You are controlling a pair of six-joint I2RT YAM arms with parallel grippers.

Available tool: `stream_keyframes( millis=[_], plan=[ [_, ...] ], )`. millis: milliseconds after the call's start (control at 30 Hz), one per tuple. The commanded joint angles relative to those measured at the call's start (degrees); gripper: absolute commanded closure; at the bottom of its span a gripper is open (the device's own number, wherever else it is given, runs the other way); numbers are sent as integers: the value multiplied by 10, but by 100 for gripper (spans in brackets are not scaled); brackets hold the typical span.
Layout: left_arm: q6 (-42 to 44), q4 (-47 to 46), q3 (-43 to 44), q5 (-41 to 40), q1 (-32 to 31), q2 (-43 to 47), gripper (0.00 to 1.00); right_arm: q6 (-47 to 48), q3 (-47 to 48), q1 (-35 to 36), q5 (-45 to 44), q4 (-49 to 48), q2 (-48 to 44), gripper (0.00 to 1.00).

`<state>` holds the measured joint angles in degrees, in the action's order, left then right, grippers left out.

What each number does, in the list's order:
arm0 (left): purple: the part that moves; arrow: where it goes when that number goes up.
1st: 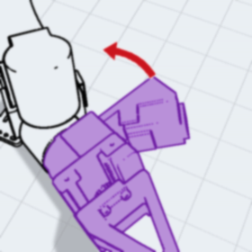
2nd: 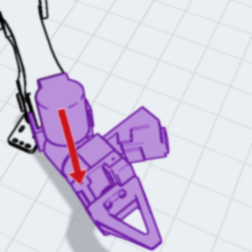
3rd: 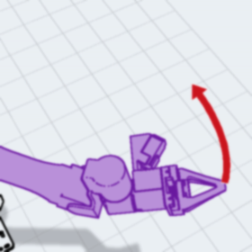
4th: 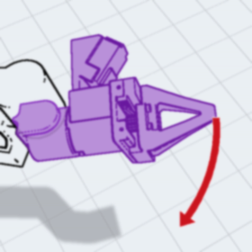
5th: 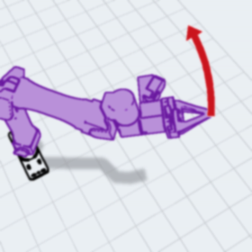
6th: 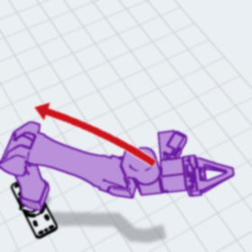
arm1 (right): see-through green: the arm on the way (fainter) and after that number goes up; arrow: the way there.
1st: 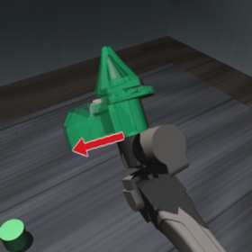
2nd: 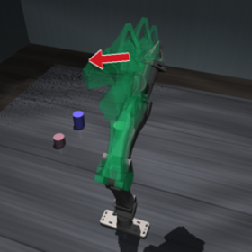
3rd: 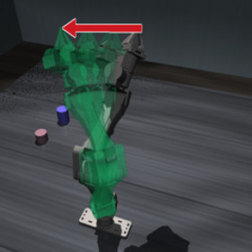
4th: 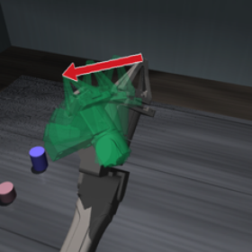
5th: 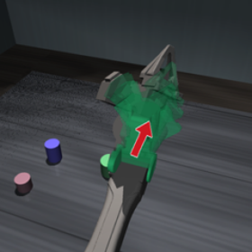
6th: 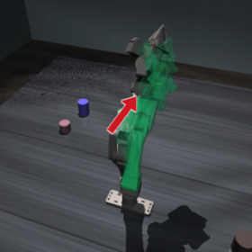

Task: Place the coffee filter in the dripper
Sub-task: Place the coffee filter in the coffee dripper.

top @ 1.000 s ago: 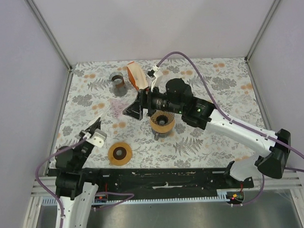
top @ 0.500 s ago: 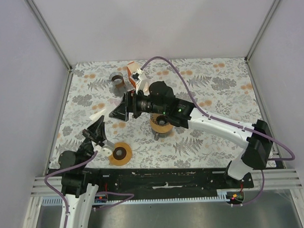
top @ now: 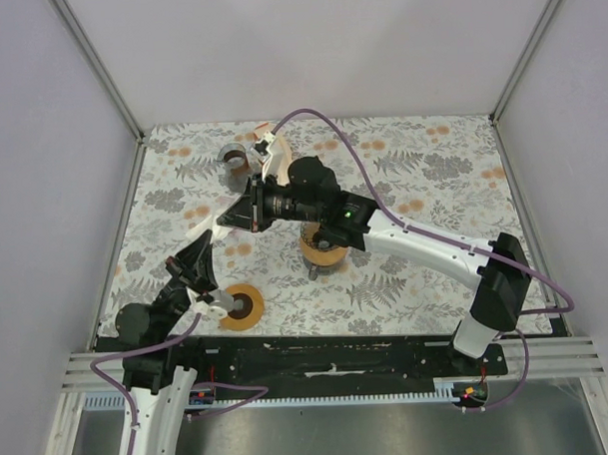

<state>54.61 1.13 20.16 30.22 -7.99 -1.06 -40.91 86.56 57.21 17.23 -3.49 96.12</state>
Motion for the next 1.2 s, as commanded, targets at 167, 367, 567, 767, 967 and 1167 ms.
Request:
stream_keyframes(
  millis=[167,367,567,767,967,1167],
  plan=[
    [86,113,47,126,4,-13,57,28,-24,-40,45,-26,-49,100],
    [17,293,173,194,3,-99,23,239,-5,-67,120,162,-101,100],
    [-141,334,297,268,3,-208,21,481,-16,-54,192,333,-162,100],
    [-246,369,394,342,3,-323,26,588,-27,-47,232,401,-217,100],
    [-164,546,530,291,-55,-451,28,673,6,-39,250,447,-213,100],
    [-200,666,680,143,-278,-594,13,741,61,-39,253,491,-184,100]
  ],
)
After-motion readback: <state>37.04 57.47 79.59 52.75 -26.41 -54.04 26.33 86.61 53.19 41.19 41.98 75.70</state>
